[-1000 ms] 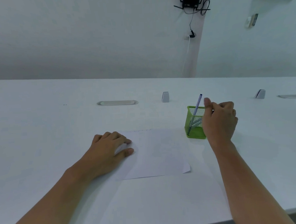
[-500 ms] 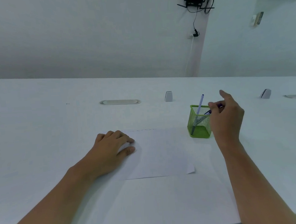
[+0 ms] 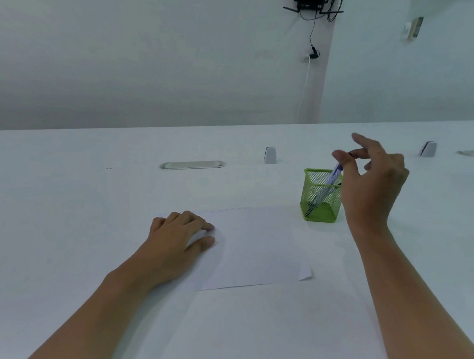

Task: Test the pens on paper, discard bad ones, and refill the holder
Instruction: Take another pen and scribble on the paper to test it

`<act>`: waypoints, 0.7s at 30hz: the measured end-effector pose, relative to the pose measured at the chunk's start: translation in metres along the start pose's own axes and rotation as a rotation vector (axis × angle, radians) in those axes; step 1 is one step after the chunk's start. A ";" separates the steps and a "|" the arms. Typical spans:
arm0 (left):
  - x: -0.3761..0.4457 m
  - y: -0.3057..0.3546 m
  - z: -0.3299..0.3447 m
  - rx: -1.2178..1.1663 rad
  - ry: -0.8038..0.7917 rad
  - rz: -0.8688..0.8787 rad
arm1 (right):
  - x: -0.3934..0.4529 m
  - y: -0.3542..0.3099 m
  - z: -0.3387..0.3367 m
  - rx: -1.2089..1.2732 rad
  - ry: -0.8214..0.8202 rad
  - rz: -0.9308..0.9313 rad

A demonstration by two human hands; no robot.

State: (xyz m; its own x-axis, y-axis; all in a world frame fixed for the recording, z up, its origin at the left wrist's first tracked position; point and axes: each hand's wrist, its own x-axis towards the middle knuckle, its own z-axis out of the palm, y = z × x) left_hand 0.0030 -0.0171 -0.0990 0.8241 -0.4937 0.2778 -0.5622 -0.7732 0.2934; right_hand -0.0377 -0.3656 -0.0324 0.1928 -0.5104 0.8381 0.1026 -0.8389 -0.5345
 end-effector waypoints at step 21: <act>0.002 0.043 -0.023 -0.908 0.418 -0.090 | -0.088 -0.079 0.031 1.063 -0.981 0.657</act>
State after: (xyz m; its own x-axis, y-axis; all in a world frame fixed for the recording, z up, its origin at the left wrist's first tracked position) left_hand -0.0207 -0.0420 -0.0644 0.8734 -0.1343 0.4682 -0.4832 -0.1179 0.8675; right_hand -0.0322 -0.2482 -0.0673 0.9610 -0.0477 0.2726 0.2766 0.1926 -0.9415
